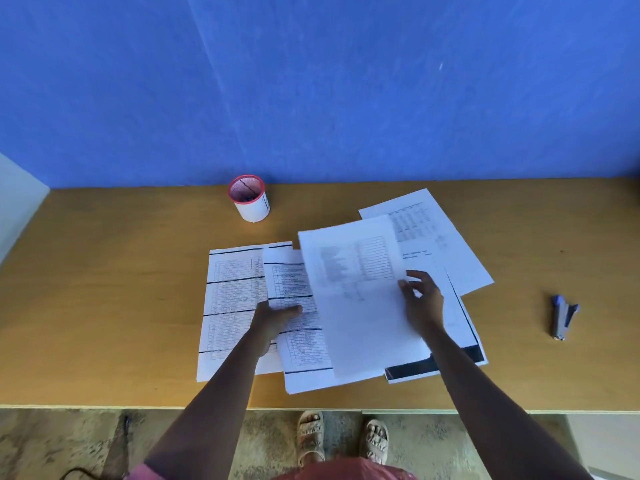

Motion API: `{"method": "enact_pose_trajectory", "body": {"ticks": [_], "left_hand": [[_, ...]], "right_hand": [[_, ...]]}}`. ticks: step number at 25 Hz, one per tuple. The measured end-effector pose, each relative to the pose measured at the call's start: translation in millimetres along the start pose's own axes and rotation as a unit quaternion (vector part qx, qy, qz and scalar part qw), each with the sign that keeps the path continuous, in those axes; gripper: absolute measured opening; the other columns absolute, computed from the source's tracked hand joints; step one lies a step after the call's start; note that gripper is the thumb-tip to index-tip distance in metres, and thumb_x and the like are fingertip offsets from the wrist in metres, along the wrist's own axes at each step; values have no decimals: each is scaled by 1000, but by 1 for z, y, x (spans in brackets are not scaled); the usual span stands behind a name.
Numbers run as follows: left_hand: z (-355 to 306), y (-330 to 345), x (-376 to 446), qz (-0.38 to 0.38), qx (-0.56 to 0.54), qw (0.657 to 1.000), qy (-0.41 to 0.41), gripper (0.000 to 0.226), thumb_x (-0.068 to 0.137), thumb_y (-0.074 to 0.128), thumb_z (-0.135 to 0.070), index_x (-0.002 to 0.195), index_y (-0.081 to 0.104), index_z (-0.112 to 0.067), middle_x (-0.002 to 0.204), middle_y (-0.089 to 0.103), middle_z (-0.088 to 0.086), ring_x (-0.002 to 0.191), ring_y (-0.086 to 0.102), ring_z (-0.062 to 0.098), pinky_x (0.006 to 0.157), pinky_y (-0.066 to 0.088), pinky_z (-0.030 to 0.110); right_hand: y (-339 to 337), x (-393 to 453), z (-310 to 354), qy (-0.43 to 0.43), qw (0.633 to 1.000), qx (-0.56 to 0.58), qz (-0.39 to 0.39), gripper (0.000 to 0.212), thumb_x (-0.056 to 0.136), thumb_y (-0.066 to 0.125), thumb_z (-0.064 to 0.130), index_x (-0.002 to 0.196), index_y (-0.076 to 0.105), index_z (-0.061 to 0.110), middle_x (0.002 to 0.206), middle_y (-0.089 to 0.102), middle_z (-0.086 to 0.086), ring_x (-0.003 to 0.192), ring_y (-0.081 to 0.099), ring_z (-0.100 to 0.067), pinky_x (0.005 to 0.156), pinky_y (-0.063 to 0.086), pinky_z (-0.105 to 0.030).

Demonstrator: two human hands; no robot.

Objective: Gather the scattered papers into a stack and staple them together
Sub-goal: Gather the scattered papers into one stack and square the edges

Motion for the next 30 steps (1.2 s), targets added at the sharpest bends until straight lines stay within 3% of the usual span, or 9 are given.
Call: {"method": "enact_pose_trajectory", "body": {"ticks": [2, 4, 7, 11, 13, 16, 20, 25, 30], "left_hand": [[1, 0, 2, -23, 4, 1000, -1, 20, 87, 73, -30, 100, 71, -15, 99, 74, 6, 91, 70, 24, 78, 53, 31], [2, 0, 3, -47, 24, 998, -31, 45, 96, 50, -53, 114, 66, -14, 102, 70, 6, 94, 64, 26, 75, 48, 31], [4, 1, 4, -51, 2, 998, -43, 54, 97, 37, -61, 117, 62, -18, 108, 68, 3, 101, 65, 28, 81, 53, 37], [8, 1, 6, -33, -44, 998, 3, 39, 85, 73, -39, 116, 68, -16, 106, 73, 0, 99, 69, 23, 84, 54, 35], [9, 3, 4, -33, -47, 998, 11, 36, 80, 80, -18, 113, 71, -9, 105, 75, 7, 96, 70, 24, 85, 54, 35], [4, 2, -3, -15, -60, 998, 19, 32, 79, 79, -6, 110, 71, -8, 101, 75, 6, 95, 70, 25, 85, 54, 34], [-15, -7, -15, 65, -109, 992, 19, 28, 82, 75, -5, 107, 71, -16, 108, 75, 11, 98, 71, 28, 86, 57, 46], [-49, -6, -28, 82, -147, 985, 40, 26, 83, 73, -2, 104, 72, -19, 103, 77, 6, 95, 72, 27, 84, 57, 46], [-84, 9, -32, 30, -126, 984, 124, 21, 82, 77, -6, 98, 73, -18, 104, 76, 6, 101, 71, 29, 91, 55, 45]], "right_hand": [[20, -9, -1, -15, 999, -38, 28, 22, 96, 61, 17, 117, 62, 21, 104, 71, -5, 94, 66, -23, 80, 52, -31], [35, -17, -2, -33, 996, -72, 35, 24, 97, 59, 17, 120, 60, 21, 112, 69, -4, 100, 66, -24, 86, 55, -36], [50, -25, -4, -25, 996, -81, 38, 26, 98, 58, 17, 124, 59, 21, 112, 69, -5, 99, 66, -26, 82, 52, -32], [67, -37, 0, -41, 993, -74, 76, 31, 97, 60, 19, 128, 61, 17, 109, 62, 2, 99, 66, -23, 86, 58, -40], [72, -41, -2, -65, 988, -105, 89, 30, 96, 61, 22, 126, 64, 16, 107, 64, 1, 95, 64, -17, 84, 57, -33], [74, -40, -6, -99, 978, -154, 97, 14, 87, 71, 31, 98, 67, 23, 88, 61, 0, 74, 55, -10, 71, 44, -24], [63, -33, 8, -15, 991, -18, 132, 70, 69, 88, 42, 128, 54, 25, 114, 60, 10, 99, 61, -6, 86, 50, -24], [53, -32, 57, -14, 965, 101, 241, 41, 74, 87, 19, 112, 75, 13, 105, 78, 2, 94, 75, -11, 75, 58, -24], [51, -27, 89, -52, 971, 193, 130, 25, 75, 85, 6, 98, 78, 7, 94, 78, -1, 84, 75, -6, 72, 58, -21]]}}
Point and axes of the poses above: each hand's wrist, its own x-axis towards the middle knuckle, its own y-axis out of the palm, z = x × y, the point moved 3 cm from there along x, towards the middle knuckle
